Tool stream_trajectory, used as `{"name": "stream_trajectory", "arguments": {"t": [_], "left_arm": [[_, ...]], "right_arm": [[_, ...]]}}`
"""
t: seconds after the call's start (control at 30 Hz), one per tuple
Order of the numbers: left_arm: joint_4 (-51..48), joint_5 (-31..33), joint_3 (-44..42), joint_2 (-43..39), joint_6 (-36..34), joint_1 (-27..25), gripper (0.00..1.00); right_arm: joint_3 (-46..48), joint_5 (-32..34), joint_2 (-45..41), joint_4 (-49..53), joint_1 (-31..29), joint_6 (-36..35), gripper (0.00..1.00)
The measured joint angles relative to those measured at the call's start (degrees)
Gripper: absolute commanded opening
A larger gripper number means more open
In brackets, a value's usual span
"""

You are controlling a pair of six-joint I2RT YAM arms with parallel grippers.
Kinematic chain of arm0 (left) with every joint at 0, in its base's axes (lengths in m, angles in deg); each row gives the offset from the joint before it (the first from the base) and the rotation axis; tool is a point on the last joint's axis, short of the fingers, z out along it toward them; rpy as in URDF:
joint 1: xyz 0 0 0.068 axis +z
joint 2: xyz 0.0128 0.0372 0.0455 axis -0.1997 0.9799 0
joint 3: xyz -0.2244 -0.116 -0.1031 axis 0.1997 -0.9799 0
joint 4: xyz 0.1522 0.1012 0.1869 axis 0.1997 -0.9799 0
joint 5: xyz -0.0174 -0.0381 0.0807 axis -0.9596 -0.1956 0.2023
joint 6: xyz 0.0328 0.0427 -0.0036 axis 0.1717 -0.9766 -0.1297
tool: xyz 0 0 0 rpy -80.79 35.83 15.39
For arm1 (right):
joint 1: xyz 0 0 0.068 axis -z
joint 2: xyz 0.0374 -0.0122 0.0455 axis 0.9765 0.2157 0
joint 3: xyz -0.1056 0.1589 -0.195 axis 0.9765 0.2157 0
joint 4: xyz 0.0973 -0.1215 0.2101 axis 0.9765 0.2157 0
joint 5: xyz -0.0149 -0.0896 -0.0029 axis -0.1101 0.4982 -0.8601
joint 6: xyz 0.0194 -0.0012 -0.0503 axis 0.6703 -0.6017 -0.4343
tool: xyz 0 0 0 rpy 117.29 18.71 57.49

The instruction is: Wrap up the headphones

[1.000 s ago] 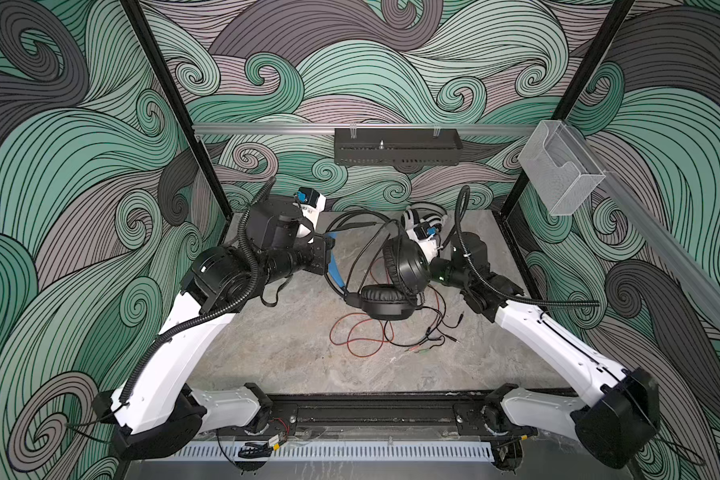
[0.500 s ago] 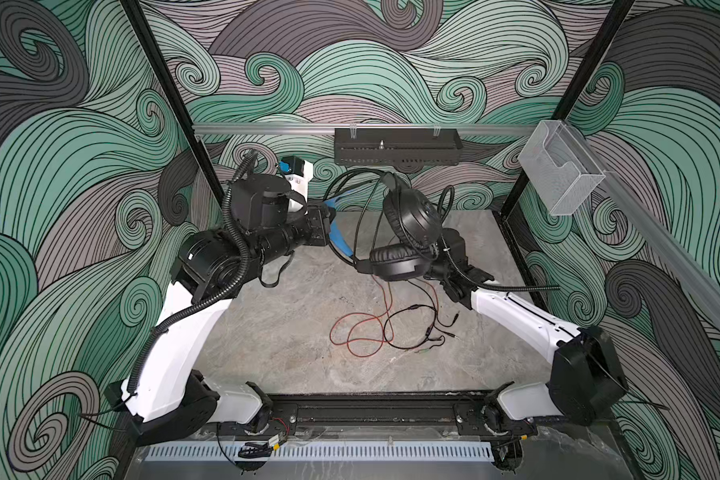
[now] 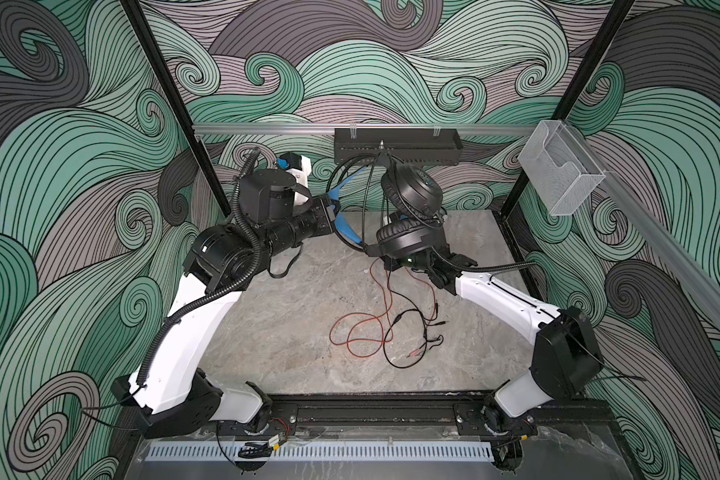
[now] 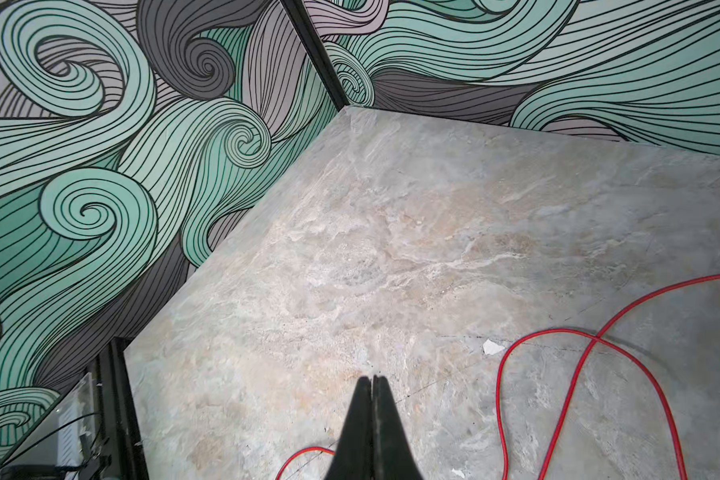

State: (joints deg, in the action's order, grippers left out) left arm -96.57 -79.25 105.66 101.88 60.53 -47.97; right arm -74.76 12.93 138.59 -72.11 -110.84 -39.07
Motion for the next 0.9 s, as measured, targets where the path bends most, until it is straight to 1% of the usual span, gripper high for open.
{"name": "stream_trajectory", "arguments": {"t": [0.13,0.23,0.37,0.57,0.9], "left_arm": [[2.93,0.35,-3.45,-0.42,2.38,0.42,0.00],[4.44,1.99,-6.01,-1.01,3.78,0.74,0.00],[5.70,5.11,-7.69,-1.49,4.79,2.14,0.00],[6.93,9.31,-6.58,-1.31,4.42,3.43,0.00],[11.15,17.35,-6.12,-0.52,4.33,3.43,0.00]], "right_arm": [[-1.38,2.34,1.46,2.16,-3.04,-0.76,0.00],[-1.16,3.15,1.64,3.32,-5.07,-1.53,0.00],[0.44,3.19,0.68,2.84,-6.71,-1.88,0.05],[4.96,1.03,-2.19,0.55,-7.13,-1.49,0.07],[8.31,-3.74,-4.72,-0.57,-9.94,-1.16,0.10]]}}
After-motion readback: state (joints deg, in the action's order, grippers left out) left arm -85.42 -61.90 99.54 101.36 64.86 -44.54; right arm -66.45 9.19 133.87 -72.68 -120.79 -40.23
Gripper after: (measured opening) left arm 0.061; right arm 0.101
